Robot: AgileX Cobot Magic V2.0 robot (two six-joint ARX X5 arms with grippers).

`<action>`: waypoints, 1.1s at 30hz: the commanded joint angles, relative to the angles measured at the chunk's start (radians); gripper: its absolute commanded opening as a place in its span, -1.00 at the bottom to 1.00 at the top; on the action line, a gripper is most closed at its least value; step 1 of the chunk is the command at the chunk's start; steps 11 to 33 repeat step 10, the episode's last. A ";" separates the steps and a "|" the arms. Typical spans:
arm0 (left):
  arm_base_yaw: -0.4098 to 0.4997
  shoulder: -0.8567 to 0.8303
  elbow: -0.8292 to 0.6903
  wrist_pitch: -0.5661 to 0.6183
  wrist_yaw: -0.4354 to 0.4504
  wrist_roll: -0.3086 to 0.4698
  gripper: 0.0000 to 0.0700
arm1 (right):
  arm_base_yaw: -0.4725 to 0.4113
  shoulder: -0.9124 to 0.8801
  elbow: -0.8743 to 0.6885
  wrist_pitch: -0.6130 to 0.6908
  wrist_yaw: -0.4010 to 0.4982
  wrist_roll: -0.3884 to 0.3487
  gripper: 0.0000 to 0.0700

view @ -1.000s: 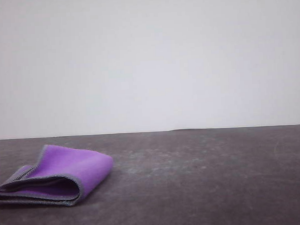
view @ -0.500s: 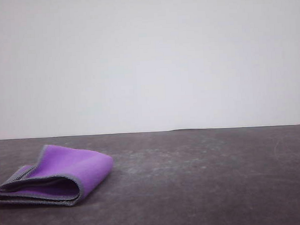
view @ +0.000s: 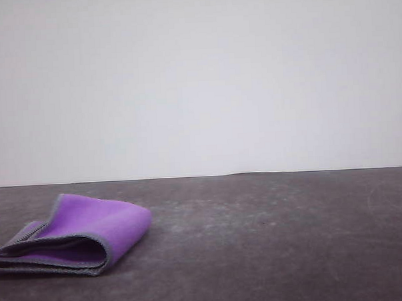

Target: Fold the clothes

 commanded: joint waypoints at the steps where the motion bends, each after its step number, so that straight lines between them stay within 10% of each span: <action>1: 0.001 -0.001 -0.020 0.016 -0.005 -0.001 -0.96 | -0.001 -0.002 -0.005 0.013 0.003 0.011 -0.97; 33: 0.001 -0.001 -0.020 0.016 -0.005 -0.001 -0.96 | -0.001 -0.002 -0.005 0.013 0.003 0.011 -0.97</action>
